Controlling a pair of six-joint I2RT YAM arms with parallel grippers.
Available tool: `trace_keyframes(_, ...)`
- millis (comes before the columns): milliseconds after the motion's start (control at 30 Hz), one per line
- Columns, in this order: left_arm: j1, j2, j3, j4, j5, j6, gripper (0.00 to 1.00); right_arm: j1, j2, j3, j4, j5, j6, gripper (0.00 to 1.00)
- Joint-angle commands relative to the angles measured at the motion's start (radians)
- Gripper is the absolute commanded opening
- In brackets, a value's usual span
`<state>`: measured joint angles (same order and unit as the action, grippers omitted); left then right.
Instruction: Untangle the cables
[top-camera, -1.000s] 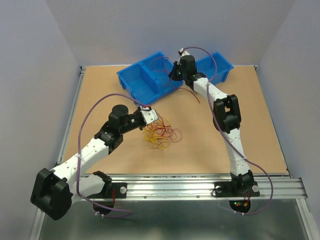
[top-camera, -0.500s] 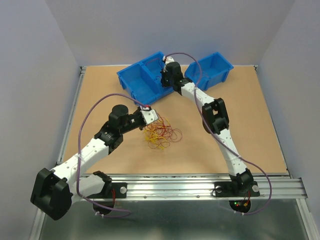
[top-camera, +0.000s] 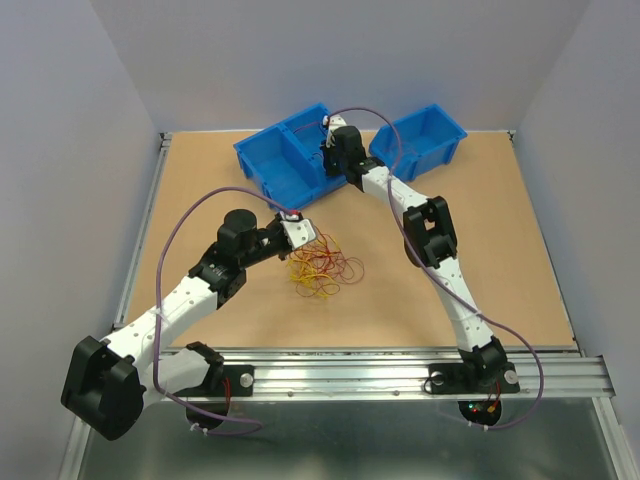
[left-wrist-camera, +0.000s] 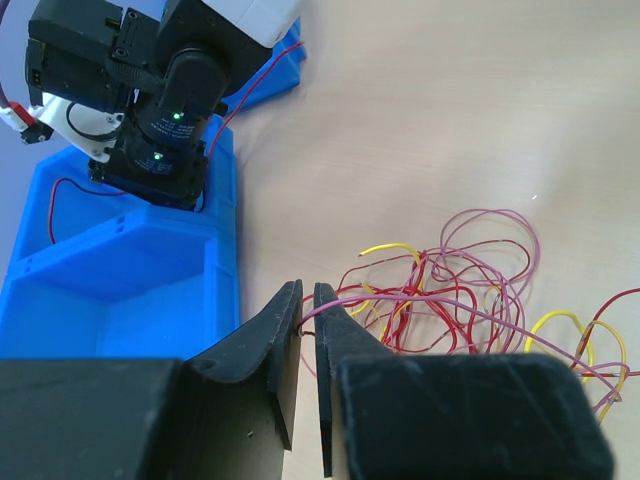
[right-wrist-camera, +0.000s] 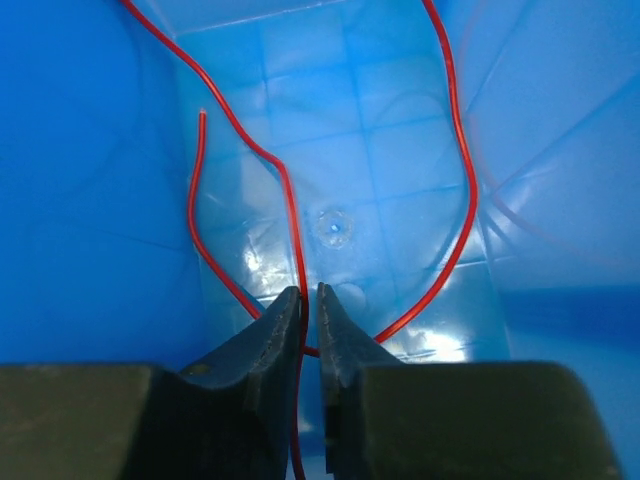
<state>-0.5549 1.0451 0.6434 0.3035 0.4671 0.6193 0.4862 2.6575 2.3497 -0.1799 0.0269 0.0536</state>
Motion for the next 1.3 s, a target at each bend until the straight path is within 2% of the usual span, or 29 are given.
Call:
trace_keyframes(0, -0.004, -0.005, 0.025, 0.042, 0.015, -0.006, 0.22, 0.017, -0.091, -0.004, 0.013, 0.043, -0.04, 0.2)
trace_keyframes(133, -0.004, -0.013, 0.024, 0.042, 0.015, -0.007, 0.22, 0.04, -0.163, -0.044, 0.02, 0.163, -0.086, 0.36)
trace_keyframes(300, -0.004, -0.014, 0.021, 0.046, 0.01, -0.006, 0.22, 0.046, -0.249, -0.134, 0.078, 0.168, -0.081, 0.4)
trace_keyframes(433, -0.002, -0.008, 0.022, 0.046, 0.005, -0.006, 0.22, 0.051, -0.336, -0.259, 0.157, 0.172, -0.08, 0.48)
trace_keyframes(567, -0.003, -0.008, 0.022, 0.046, 0.005, -0.006, 0.22, 0.052, -0.427, -0.375, 0.171, 0.234, -0.057, 0.52)
trace_keyframes(700, -0.002, -0.014, 0.022, 0.048, 0.007, -0.007, 0.22, 0.049, -0.556, -0.568, 0.171, 0.278, -0.006, 0.53)
trace_keyframes(833, -0.004, -0.014, 0.022, 0.046, 0.01, -0.01, 0.24, 0.032, -0.669, -0.751, 0.171, 0.266, -0.04, 0.54)
trace_keyframes(1000, -0.002, -0.017, 0.025, 0.045, 0.015, -0.013, 0.24, -0.032, -0.671, -0.859, 0.171, 0.19, -0.113, 0.59)
trace_keyframes(1167, -0.003, -0.011, 0.027, 0.045, 0.011, -0.015, 0.25, -0.061, -0.599, -0.83, 0.171, 0.137, -0.219, 0.73)
trace_keyframes(1267, -0.002, -0.005, 0.03, 0.045, 0.007, -0.015, 0.25, -0.069, -0.552, -0.79, 0.171, 0.128, -0.268, 0.76)
